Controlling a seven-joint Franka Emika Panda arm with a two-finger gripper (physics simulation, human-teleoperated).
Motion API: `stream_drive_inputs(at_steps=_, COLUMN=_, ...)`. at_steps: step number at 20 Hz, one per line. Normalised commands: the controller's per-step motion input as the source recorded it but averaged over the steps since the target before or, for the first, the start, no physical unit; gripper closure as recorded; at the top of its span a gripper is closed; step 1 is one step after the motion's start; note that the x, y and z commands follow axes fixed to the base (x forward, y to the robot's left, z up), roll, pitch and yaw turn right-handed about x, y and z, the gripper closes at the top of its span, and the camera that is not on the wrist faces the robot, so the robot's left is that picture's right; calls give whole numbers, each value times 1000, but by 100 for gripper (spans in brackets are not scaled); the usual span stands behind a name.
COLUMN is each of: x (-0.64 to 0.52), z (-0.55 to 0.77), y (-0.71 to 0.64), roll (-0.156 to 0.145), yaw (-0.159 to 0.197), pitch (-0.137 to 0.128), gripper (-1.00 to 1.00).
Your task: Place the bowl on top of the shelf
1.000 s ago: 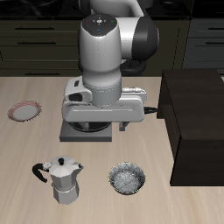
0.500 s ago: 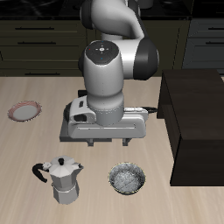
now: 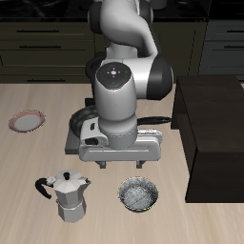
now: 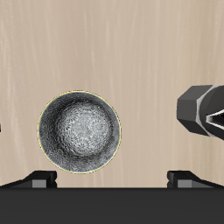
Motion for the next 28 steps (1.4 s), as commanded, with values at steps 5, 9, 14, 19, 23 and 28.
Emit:
stream_drive_inputs(at_steps=5, x=-41, z=-231, y=81, roll=12, yaw=9, pitch=26, gripper=-100)
stream_drive_inputs(at_steps=9, x=-43, z=-197, y=-22, roll=3, yaw=-10, pitch=11, gripper=-100)
stream_drive_inputs(at_steps=14, x=4, z=-252, y=-9, roll=-6, yaw=-10, pitch=24, gripper=-100)
stream_drive_inputs(at_steps=19, x=-32, z=-286, y=56, roll=9, yaw=-11, pitch=27, gripper=-100)
stream_drive_inputs(at_steps=23, x=-27, z=-314, y=69, roll=9, yaw=6, pitch=23, gripper=-100)
stream_drive_inputs(at_steps=28, x=-19, z=-218, y=35, roll=15, yaw=-4, pitch=31, gripper=-100)
